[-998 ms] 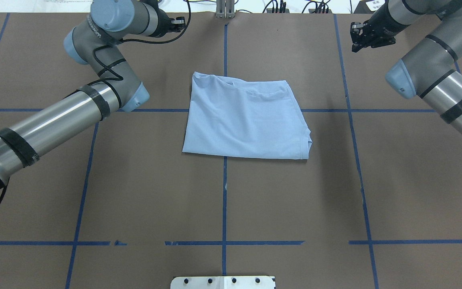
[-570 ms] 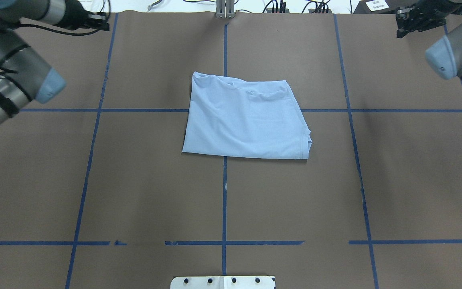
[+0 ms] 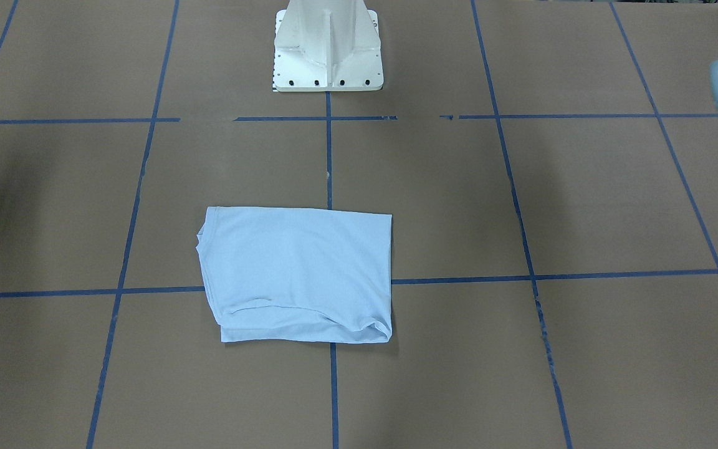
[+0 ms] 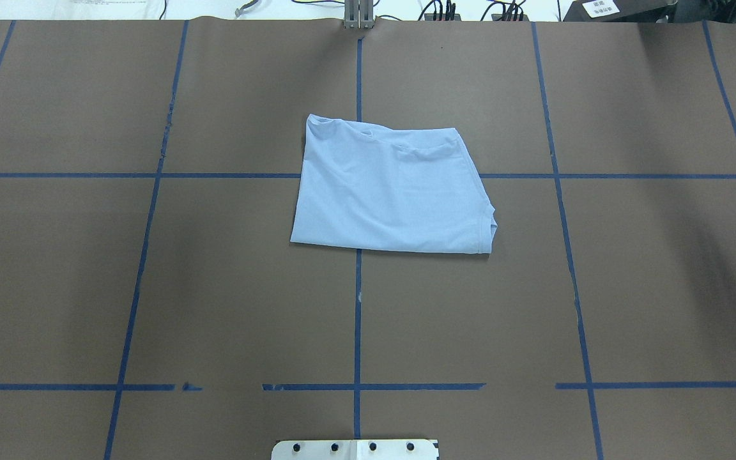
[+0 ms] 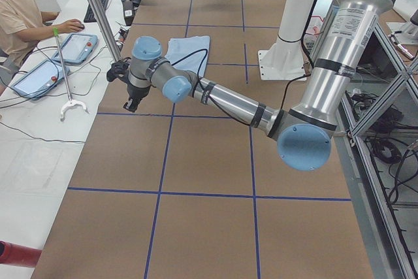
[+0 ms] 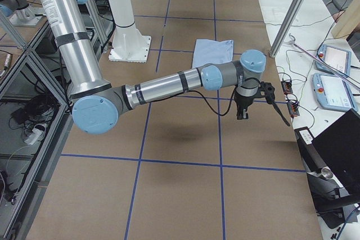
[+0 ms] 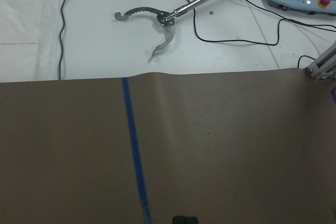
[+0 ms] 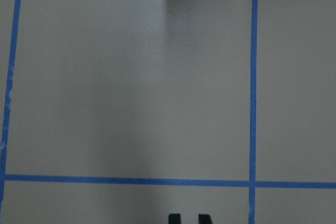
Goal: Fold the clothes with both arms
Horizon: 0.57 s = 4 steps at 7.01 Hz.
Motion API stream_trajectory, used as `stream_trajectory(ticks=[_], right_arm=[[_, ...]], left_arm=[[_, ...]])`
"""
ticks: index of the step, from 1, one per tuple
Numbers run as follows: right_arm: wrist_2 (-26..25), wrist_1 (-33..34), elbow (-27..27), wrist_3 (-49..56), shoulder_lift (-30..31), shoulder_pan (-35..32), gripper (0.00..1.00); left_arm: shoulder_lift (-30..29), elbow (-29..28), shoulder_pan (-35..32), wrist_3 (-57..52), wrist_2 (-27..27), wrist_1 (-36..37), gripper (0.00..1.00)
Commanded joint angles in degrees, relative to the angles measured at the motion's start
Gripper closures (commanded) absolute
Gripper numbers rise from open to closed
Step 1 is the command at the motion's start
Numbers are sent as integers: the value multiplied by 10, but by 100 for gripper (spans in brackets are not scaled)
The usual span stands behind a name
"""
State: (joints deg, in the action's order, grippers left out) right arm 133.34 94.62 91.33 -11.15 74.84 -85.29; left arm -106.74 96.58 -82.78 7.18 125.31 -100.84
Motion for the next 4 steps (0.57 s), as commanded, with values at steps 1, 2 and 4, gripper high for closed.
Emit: stream_trajectory(ticks=[1, 2, 4], right_arm=[[23, 6, 29, 20, 49, -36, 0], [6, 5, 32, 31, 60, -36, 0], [-10, 6, 32, 36, 65, -22, 0]], left_arm=[[18, -10, -96, -205, 1, 121, 24], [55, -12, -101, -209, 22, 131, 0], [135, 6, -110, -204, 63, 143, 0]])
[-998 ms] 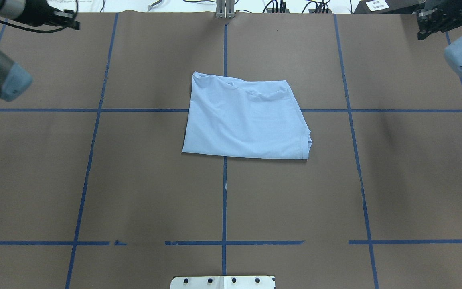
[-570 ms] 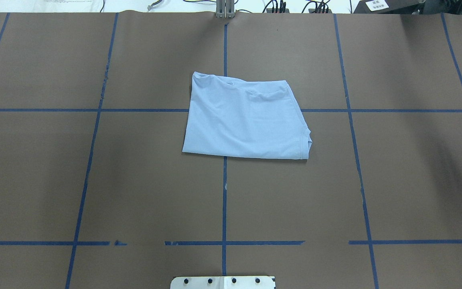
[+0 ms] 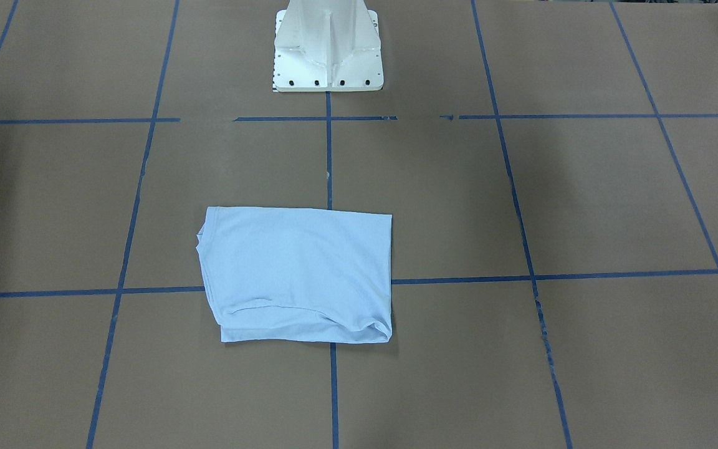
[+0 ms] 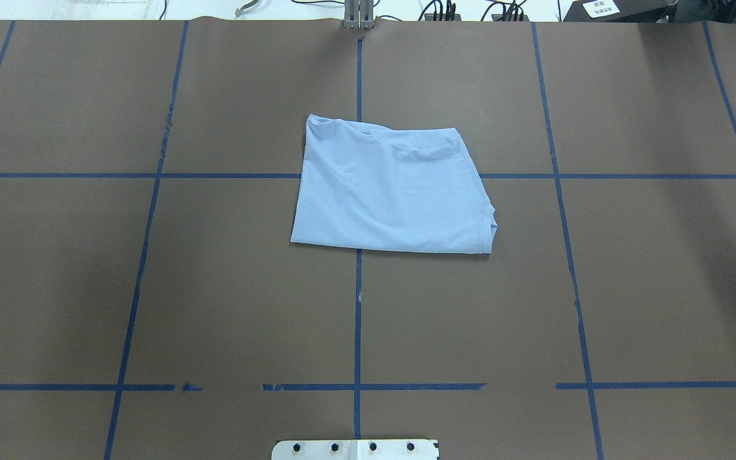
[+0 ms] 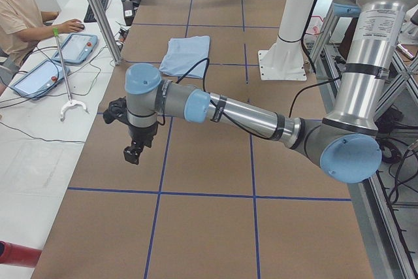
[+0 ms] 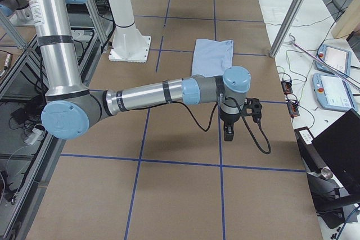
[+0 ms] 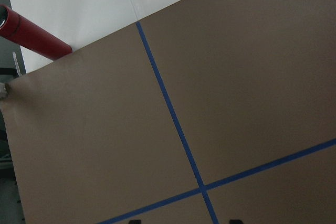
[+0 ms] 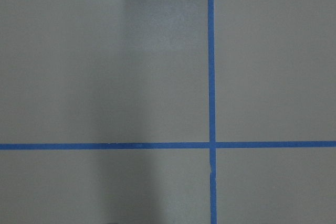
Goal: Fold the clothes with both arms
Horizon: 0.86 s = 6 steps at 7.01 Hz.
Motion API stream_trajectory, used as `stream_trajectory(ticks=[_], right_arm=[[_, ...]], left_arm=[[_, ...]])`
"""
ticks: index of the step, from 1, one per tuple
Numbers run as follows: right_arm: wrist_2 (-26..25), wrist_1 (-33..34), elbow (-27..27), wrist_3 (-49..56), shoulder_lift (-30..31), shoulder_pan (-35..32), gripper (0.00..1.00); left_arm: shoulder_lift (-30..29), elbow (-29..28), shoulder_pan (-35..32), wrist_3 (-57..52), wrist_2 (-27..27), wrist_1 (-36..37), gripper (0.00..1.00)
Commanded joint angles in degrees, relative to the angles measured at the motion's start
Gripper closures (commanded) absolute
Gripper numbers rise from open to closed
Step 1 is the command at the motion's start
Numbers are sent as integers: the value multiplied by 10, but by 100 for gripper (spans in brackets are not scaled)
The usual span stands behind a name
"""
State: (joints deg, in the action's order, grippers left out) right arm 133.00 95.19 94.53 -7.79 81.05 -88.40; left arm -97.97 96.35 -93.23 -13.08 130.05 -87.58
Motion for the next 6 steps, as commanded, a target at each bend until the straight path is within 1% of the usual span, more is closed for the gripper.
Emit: stream_trajectory(ticks=[1, 2, 3, 4, 5, 6], right_arm=[[-7, 0, 0, 1, 3, 21, 0], [-5, -1, 2, 1, 11, 27, 0], [-5, -3, 1, 1, 19, 48, 0], [1, -5, 4, -3, 20, 66, 0], [-5, -6, 6, -6, 21, 92, 0], [-4, -7, 4, -5, 21, 102, 0]], left_arm=[[117, 47, -5, -3, 19, 5, 0], [128, 68, -3, 2, 19, 4, 0], [123, 88, -3, 1, 19, 12, 0], [126, 91, -4, 1, 20, 13, 0], [131, 94, -3, 2, 17, 11, 0], [133, 92, -3, 1, 16, 11, 0]])
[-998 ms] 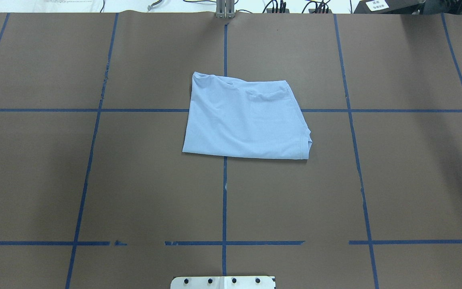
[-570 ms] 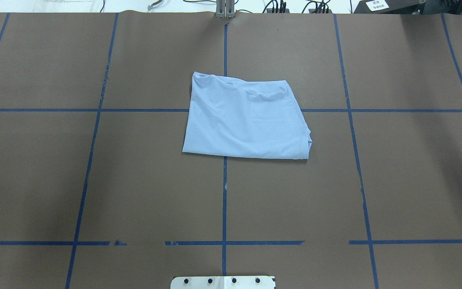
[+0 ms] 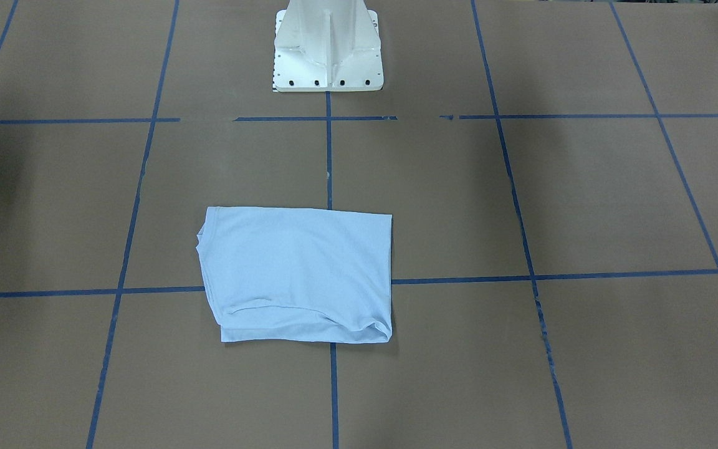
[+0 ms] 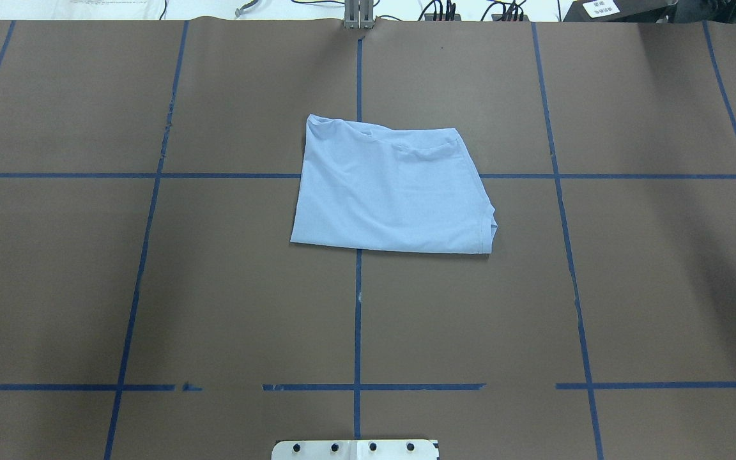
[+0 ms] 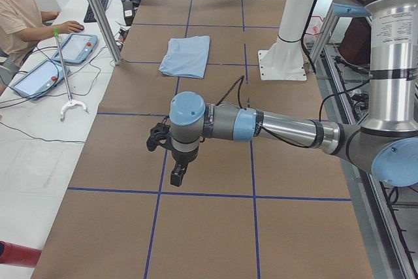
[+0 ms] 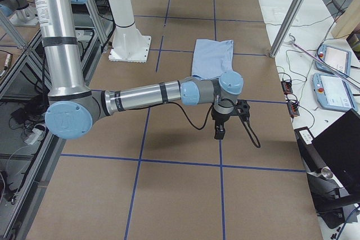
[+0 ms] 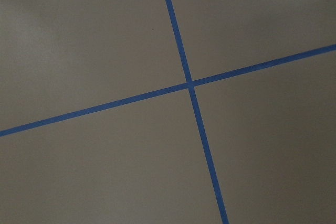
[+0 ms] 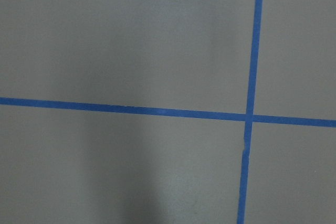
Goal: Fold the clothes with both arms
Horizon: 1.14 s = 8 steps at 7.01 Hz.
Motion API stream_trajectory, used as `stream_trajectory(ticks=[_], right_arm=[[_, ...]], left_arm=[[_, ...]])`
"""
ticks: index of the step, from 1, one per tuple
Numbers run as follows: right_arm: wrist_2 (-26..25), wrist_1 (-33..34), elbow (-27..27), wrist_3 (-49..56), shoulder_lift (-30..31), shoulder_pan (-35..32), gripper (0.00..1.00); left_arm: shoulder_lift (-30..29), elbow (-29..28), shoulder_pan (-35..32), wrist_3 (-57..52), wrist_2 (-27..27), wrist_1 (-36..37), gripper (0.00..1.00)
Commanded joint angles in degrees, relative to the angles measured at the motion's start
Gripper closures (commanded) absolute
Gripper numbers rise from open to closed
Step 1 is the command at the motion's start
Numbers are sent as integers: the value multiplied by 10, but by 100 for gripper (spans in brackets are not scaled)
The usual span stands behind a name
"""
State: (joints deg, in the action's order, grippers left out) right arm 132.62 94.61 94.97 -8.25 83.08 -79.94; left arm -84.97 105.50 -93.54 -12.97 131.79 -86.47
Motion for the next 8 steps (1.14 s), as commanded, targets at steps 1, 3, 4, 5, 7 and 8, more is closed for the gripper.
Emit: stream_trajectory(ticks=[1, 3, 4, 5, 7, 8], right_arm=[[10, 0, 12, -1, 2, 22, 0], [22, 0, 30, -2, 16, 24, 0], [18, 1, 31, 7, 18, 27, 0], [16, 1, 28, 7, 18, 27, 0], [22, 2, 29, 7, 16, 27, 0], [22, 2, 30, 7, 16, 27, 0]], left_arm=[[20, 8, 5, 0, 2, -6, 0], [14, 5, 6, 0, 0, -19, 0], [13, -5, 6, -3, -4, -40, 0], [16, -9, 6, -7, 1, -40, 0], [13, -5, 6, 0, -4, -39, 0], [17, -1, 6, -1, 1, -41, 0]])
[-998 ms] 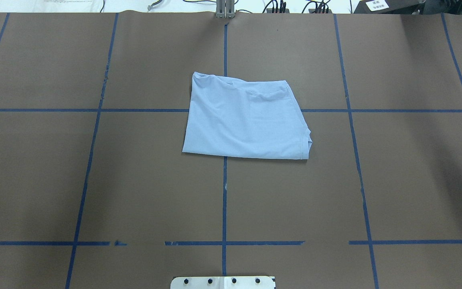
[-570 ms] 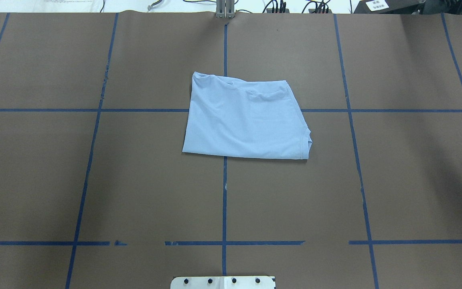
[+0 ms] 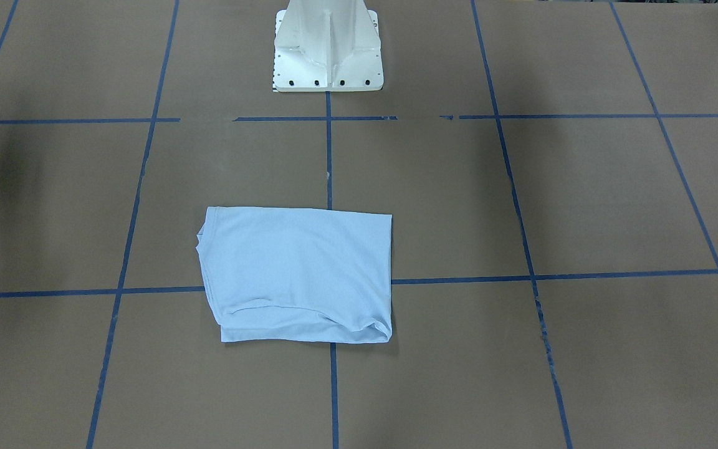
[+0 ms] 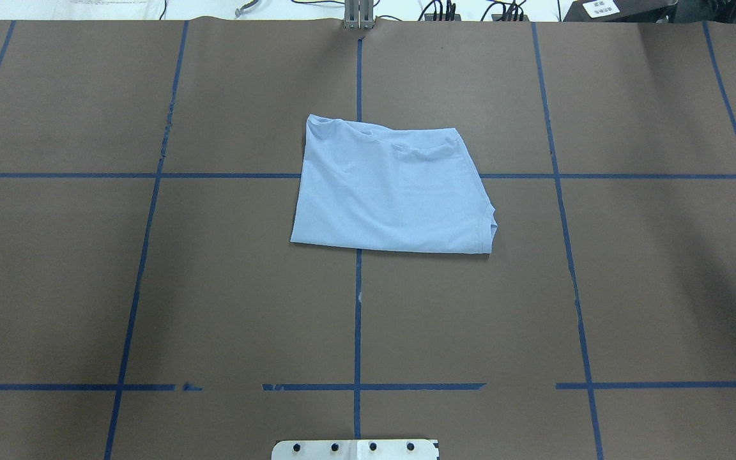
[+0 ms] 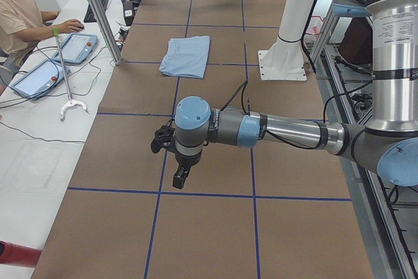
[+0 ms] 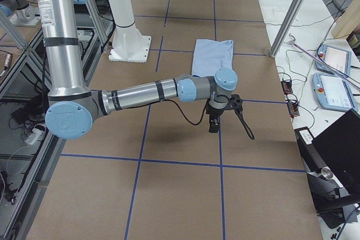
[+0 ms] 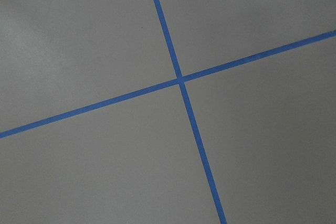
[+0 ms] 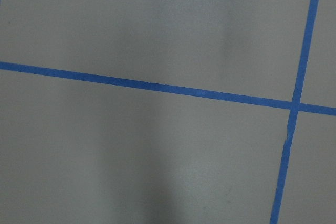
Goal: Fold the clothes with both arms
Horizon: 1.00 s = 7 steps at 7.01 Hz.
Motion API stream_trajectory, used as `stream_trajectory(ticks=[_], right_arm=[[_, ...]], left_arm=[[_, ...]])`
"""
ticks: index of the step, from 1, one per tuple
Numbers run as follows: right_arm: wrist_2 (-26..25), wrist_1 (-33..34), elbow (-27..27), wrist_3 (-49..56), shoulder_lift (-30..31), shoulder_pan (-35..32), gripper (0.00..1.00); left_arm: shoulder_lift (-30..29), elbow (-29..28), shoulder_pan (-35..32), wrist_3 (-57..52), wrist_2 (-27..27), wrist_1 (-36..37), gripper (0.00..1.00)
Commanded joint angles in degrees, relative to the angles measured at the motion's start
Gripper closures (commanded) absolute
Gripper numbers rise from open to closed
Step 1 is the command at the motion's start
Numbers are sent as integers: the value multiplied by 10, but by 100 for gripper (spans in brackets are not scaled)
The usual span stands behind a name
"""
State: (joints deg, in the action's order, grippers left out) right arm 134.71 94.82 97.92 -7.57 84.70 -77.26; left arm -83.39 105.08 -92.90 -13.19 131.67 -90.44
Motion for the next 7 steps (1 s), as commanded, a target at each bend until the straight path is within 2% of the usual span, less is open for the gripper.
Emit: stream_trajectory(ticks=[1, 7], right_arm=[[1, -2, 2, -1, -2, 2, 0], [3, -3, 1, -5, -6, 18, 0]], left_arm=[[-2, 3, 0, 1, 3, 0, 0], [-3, 11, 0, -3, 3, 0, 0]])
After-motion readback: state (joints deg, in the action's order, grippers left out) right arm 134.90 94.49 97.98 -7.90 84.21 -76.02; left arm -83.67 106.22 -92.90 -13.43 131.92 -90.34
